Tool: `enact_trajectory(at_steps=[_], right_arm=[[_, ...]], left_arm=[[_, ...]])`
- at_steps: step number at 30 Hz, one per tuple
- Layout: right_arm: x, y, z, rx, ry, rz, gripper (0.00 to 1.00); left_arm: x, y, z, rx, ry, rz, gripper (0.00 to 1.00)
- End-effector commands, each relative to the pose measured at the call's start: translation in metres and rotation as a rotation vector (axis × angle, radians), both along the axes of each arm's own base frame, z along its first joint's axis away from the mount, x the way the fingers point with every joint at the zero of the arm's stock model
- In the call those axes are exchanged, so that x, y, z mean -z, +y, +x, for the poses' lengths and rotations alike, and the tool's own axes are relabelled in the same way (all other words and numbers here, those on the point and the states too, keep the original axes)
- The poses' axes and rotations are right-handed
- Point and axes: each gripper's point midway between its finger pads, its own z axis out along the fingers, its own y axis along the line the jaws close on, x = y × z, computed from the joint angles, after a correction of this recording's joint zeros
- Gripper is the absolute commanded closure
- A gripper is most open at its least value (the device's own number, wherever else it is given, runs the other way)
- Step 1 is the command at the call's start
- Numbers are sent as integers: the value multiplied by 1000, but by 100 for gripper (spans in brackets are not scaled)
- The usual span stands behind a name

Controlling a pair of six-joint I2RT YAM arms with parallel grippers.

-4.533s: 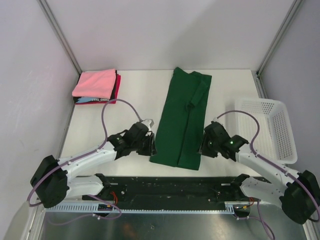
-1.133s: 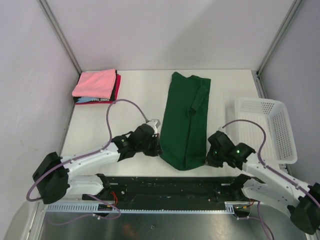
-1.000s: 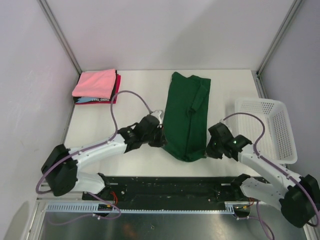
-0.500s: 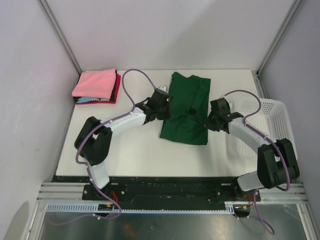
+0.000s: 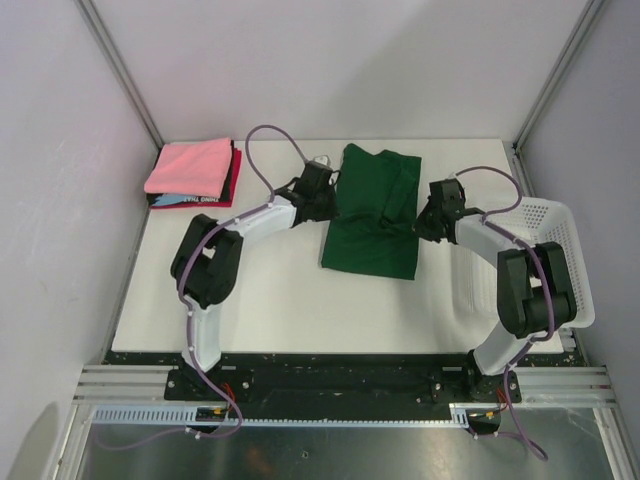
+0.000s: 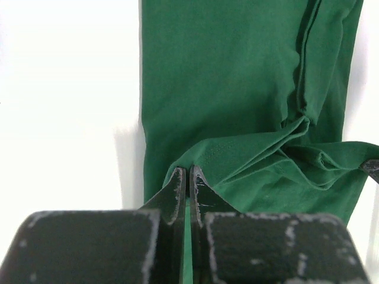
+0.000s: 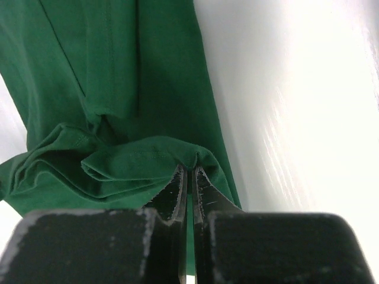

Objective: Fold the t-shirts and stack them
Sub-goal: Fold the folded rectangular tshirt in 1/3 of the way

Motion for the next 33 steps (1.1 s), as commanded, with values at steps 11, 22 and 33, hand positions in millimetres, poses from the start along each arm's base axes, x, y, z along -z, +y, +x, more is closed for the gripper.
enact_trajectory(at_steps=[11, 22, 33], right_arm=[[-23, 6, 45, -43, -136, 67, 99], [-60, -2, 37, -70, -164, -20, 54], [-45, 65, 30, -237, -160, -39, 77]], left_arm=[[-20, -11, 42, 79, -87, -38, 100], [-69, 5, 56, 131, -182, -64, 35], [-44, 8, -27, 107, 6, -141, 95]])
